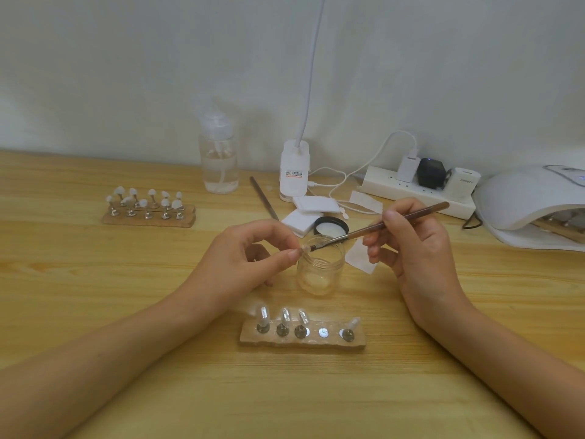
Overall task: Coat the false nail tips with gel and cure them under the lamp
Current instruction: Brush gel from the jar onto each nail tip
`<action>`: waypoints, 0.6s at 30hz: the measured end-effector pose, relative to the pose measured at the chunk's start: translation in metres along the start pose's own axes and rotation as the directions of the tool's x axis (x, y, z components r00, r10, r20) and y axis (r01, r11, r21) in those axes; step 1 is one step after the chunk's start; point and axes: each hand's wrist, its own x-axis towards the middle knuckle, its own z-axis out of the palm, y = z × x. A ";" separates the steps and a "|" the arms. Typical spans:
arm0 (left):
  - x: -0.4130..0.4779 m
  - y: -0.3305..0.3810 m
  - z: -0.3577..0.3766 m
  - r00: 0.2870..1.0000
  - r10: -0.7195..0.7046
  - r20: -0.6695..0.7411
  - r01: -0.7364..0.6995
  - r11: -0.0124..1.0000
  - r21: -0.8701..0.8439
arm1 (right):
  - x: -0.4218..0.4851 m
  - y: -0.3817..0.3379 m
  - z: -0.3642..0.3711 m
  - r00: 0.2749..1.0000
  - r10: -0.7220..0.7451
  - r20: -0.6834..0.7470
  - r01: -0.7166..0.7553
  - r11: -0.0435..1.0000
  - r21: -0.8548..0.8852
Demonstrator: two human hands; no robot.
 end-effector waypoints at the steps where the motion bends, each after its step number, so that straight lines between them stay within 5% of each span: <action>1: 0.000 0.000 0.000 1.000 0.001 0.002 -0.001 1.000 0.001 | 0.000 0.000 0.000 1.000 -0.002 -0.010 0.002 1.000 0.012; 7: 0.001 -0.002 0.000 1.000 -0.002 0.005 0.002 1.000 0.014 | 0.000 -0.001 0.002 0.998 -0.031 0.051 0.030 0.999 0.022; 18: 0.001 -0.003 0.000 1.000 0.008 0.013 -0.009 1.000 0.024 | -0.003 -0.007 -0.008 0.989 -0.036 -0.143 0.032 0.999 -0.035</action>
